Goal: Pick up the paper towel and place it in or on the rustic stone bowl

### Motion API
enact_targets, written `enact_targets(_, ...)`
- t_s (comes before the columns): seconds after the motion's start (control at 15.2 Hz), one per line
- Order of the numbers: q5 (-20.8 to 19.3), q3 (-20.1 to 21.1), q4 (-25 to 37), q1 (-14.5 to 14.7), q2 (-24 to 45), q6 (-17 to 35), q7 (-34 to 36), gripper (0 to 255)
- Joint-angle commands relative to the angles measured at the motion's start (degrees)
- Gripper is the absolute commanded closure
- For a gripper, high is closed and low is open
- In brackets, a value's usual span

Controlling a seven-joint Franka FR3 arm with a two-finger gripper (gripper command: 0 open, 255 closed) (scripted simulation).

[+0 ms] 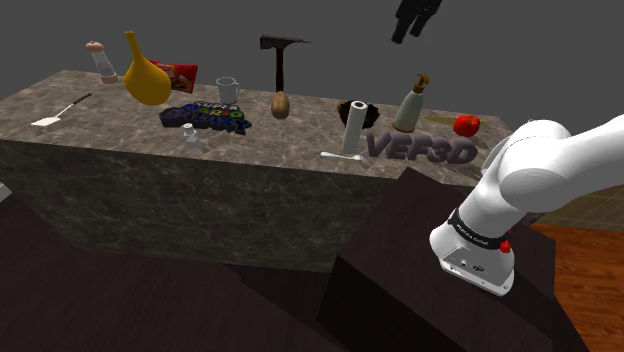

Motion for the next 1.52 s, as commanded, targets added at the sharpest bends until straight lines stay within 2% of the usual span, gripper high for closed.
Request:
enact_targets(0.0, 0.0, 0.0, 0.0, 0.0, 0.0, 0.0, 0.0, 0)
enact_targets(0.73, -4.18, -8.59, -6.21, -0.37, 12.96, 17.24, -12.19, 0)
enact_targets(1.12, -4.55, -13.18, -5.62, -0.07, 23.74, 26.45, -19.17, 0)
enact_targets(1.45, -2.78, -16.57, -2.96, 0.41, 34.26, 33.34, -25.75, 0)
